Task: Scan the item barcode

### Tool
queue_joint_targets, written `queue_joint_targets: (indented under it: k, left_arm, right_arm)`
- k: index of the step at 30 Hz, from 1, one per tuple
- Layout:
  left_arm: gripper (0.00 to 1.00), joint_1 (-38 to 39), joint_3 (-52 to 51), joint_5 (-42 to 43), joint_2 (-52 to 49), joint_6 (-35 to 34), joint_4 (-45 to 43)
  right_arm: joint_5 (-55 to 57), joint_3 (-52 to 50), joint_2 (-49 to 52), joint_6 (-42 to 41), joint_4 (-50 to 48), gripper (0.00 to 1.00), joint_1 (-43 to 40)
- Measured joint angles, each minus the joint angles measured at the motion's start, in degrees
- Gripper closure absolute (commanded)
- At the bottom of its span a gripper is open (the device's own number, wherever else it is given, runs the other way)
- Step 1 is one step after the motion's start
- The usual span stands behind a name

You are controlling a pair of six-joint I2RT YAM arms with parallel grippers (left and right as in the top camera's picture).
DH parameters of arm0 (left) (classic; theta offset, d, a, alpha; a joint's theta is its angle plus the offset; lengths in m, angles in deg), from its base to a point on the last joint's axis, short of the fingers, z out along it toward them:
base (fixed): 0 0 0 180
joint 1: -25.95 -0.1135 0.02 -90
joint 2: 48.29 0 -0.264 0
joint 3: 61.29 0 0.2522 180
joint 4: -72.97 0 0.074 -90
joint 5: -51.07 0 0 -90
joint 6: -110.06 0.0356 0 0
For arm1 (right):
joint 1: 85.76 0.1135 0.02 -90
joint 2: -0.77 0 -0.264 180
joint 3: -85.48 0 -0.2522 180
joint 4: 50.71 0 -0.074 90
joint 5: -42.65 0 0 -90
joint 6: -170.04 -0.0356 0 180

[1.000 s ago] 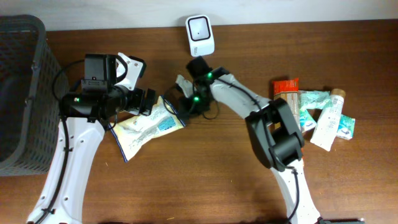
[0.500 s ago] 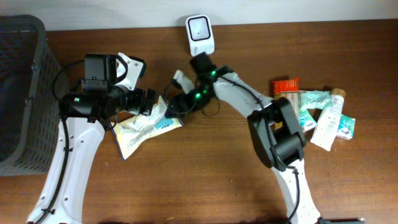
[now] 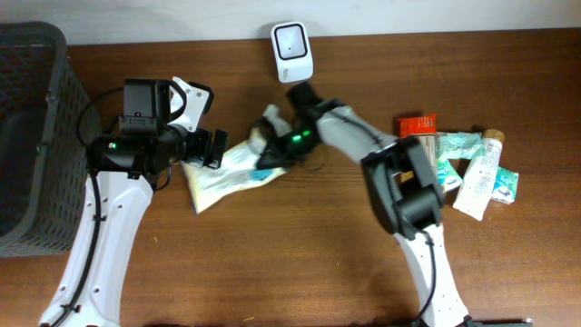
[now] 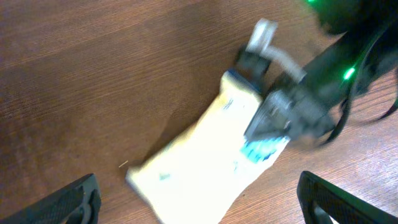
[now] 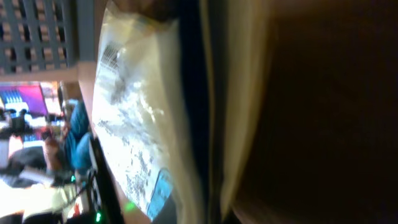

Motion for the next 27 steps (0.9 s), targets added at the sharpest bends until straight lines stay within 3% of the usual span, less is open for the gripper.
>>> queue_joint_targets:
  k: [4,6,8,13,16,18,21,22,25,27]
  left_arm:
    - [0.01,-0.02,0.0,0.0,0.0,0.0,0.0]
    - [0.01,0.0,0.0,0.0,0.0,0.0,-0.09]
    - [0.01,0.0,0.0,0.0,0.0,0.0,-0.04]
    - [0.01,0.0,0.0,-0.02,0.0,0.0,0.0]
    - [0.01,0.0,0.0,0.0,0.0,0.0,-0.02]
    - [0.01,0.0,0.0,-0.02,0.0,0.0,-0.04]
    - [0.01,0.0,0.0,0.0,0.0,0.0,-0.02]
    - [0.01,0.0,0.0,0.0,0.0,0.0,-0.02]
    - [0.01,0.0,0.0,-0.02,0.0,0.0,-0.02]
    - [0.01,0.0,0.0,0.0,0.0,0.0,-0.02]
  right_arm:
    - [5.51,-0.37,-8.61,10.62,12.81,0.96,-8.81]
    - [18.53,-0.37,-18.16,13.73,16.74,0.96,-9.14]
    - [29.03,-0.37,-21.88,13.05,17.33,0.96,-8.07]
    - [72.32,-0.37,-26.45,4.02,25.77,0.96,-5.31]
    - [92.26,-0.37,-26.64,1.55,29.2,0.96,-3.41]
    - [97.5,-0.37,-26.64,2.1,28.17,0.96,-1.31]
    - [94.84,-0.37,-26.36,2.67,27.36,0.96,2.54]
    - [92.26,-0.31,-25.22,2.64,27.26,0.91,3.78]
    - [87.82,0.13,-17.53,2.67,26.95,0.33,9.57]
    - [83.3,0.07,-14.16,2.8,26.43,0.3,13.55]
